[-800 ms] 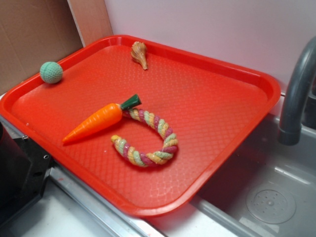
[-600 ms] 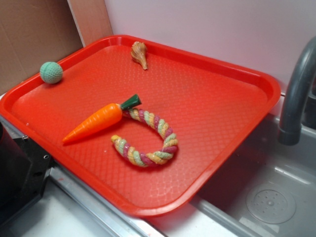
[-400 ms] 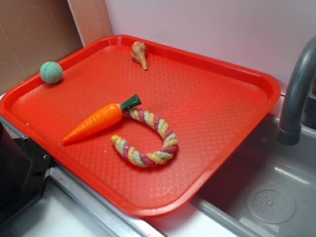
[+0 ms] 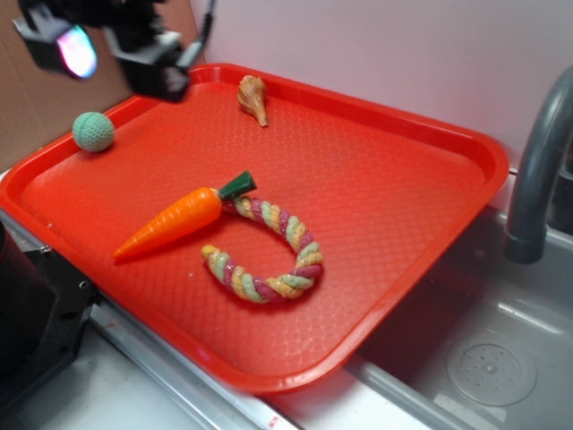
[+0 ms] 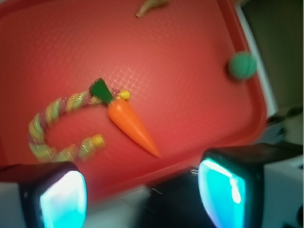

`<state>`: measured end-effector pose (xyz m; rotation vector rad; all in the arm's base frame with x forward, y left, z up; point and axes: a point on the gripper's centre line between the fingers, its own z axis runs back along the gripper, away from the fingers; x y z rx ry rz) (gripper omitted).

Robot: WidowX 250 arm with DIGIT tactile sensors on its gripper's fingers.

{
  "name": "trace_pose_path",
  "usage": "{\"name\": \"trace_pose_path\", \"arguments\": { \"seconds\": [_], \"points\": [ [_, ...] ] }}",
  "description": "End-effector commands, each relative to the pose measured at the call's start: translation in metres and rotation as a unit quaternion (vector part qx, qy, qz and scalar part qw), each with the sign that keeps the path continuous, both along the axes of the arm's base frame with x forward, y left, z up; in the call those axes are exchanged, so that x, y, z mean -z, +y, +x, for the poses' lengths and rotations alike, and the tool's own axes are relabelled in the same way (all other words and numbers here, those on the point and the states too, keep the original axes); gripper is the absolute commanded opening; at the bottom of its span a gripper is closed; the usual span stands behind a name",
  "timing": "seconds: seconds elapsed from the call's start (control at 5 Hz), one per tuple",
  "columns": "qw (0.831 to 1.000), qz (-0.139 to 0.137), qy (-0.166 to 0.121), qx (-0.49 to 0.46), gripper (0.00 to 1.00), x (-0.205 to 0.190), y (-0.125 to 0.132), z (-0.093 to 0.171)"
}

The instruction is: Grab the multicolored rope.

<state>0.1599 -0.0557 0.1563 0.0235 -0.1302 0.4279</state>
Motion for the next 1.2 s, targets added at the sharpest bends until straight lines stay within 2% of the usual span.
{"name": "trace_pose_path", "arguments": {
  "seconds": [0.0,0.2,0.6,0.8,1.0],
  "points": [
    [0.993,-0.04,-0.001,-0.113,1.0,-0.004,0.005,0.014],
    [0.993,-0.04,-0.001,-0.113,1.0,-0.004,0.005,0.014],
    [0.992,-0.011,-0.026,-0.123,1.0,0.055,-0.025,0.044],
    [0.994,0.01,-0.013,-0.11,1.0,0.093,-0.037,0.061],
    [0.994,0.011,0.016,-0.103,1.0,0.137,-0.045,0.026]
  ]
}}
